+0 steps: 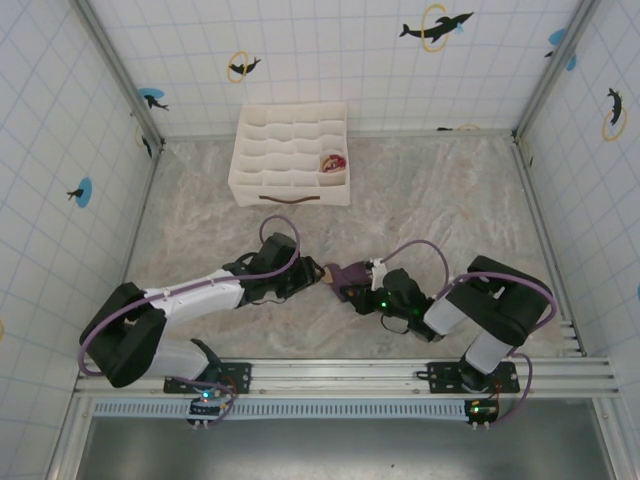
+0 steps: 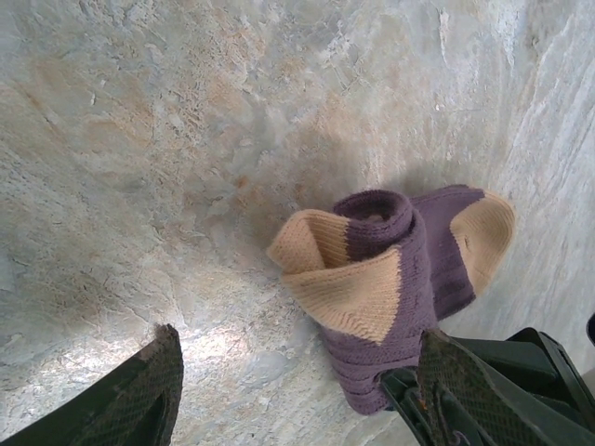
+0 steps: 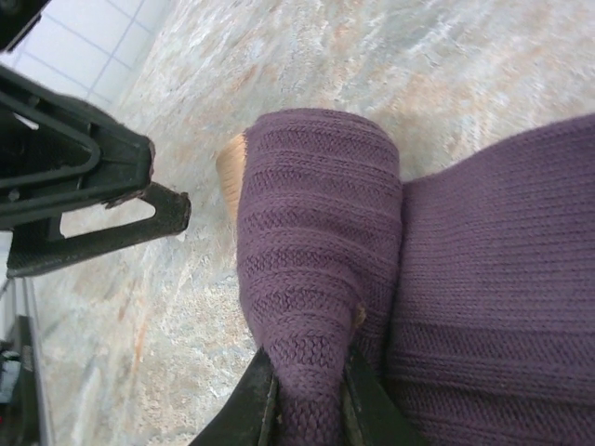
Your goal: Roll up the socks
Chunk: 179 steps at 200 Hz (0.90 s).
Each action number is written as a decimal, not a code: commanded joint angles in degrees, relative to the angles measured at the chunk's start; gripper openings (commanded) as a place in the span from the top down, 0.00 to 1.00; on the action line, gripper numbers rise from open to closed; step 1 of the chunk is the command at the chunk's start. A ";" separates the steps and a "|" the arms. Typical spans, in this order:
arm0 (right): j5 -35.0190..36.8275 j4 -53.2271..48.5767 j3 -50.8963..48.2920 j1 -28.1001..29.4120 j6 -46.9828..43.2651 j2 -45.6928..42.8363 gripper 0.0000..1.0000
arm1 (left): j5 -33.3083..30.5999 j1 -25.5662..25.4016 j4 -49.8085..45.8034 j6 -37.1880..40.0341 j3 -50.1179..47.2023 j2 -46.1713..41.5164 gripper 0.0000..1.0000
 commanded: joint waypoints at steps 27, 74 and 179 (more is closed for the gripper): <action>0.18 -9.76 -7.51 -1.34 12.51 1.90 1.00 | -0.86 -2.52 3.34 -0.06 1.12 2.66 0.33; 1.20 -7.06 -11.38 -2.68 20.67 3.35 1.00 | 0.06 -6.13 9.19 -1.29 2.56 7.69 0.35; 0.82 -6.14 -13.12 -4.12 26.04 4.23 1.00 | -0.95 -9.89 15.18 -3.02 7.20 19.82 0.58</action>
